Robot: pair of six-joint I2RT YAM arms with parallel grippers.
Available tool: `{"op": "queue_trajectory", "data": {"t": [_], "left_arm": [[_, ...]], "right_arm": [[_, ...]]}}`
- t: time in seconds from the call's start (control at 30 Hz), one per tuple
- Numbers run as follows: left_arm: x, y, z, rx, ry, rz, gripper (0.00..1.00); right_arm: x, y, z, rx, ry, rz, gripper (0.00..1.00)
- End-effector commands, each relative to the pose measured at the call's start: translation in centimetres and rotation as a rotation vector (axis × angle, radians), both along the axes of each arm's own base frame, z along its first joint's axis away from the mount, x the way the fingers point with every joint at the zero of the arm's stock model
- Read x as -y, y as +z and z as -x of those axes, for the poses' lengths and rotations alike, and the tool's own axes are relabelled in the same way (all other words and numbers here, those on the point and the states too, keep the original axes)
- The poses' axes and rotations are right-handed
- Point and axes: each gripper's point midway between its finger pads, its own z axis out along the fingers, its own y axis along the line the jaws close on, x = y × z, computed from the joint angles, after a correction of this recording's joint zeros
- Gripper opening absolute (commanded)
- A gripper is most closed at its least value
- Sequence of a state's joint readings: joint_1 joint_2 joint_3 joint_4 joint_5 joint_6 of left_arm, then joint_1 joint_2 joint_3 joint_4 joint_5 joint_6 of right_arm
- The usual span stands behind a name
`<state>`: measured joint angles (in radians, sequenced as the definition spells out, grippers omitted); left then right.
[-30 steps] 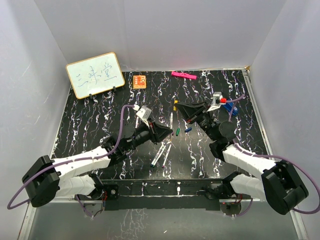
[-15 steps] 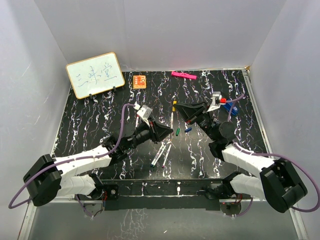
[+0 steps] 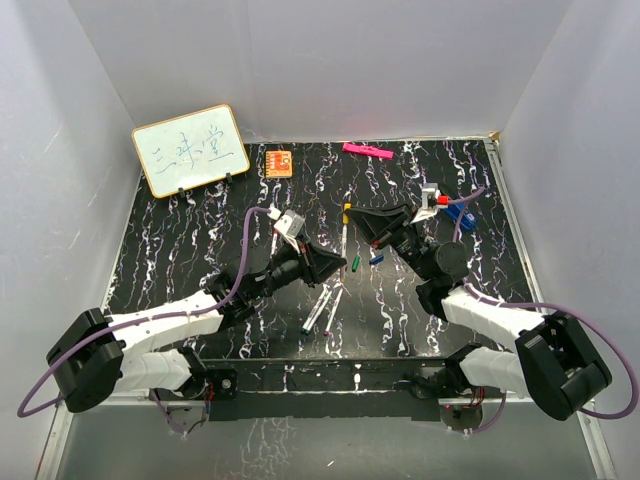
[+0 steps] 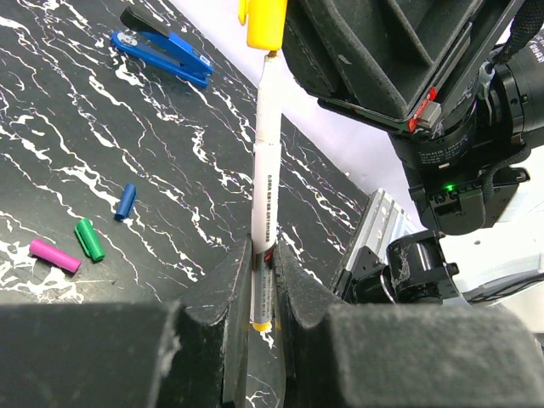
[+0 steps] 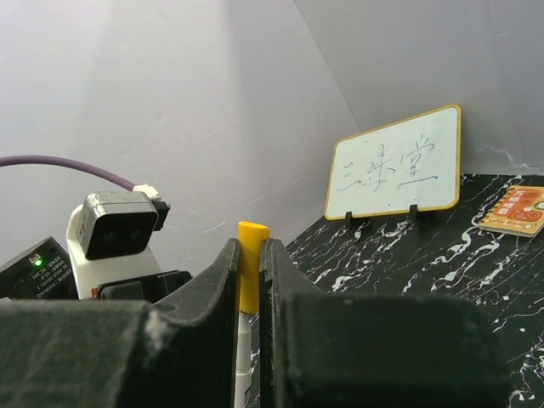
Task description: Insert the pens into the pen caps
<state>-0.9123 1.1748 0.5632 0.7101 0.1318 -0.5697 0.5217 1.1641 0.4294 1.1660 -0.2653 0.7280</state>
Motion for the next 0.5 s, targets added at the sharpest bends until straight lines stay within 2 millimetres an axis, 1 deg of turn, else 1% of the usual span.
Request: {"op": "queue_trajectory", "data": {"t": [0.0,0.27,0.47], "left_arm": [[-0.07,3.15,-0.43,0.056,0.015,0.067,0.0],[-0.25,2.7,-0.72,0.043,0.026,0.062,0.0],[-0.43,2.98,-0.81,0.048,0.032,0.07,0.0]], "right_arm": [[0.34,2.98,0.67,0.093,0.005,-0.049,0.0],[0.28,3.14,0.77,0.094,0.01,-0.049,0.0],[-0.23,2.15,0.73,0.072,0.034,-0.024,0.0]]}}
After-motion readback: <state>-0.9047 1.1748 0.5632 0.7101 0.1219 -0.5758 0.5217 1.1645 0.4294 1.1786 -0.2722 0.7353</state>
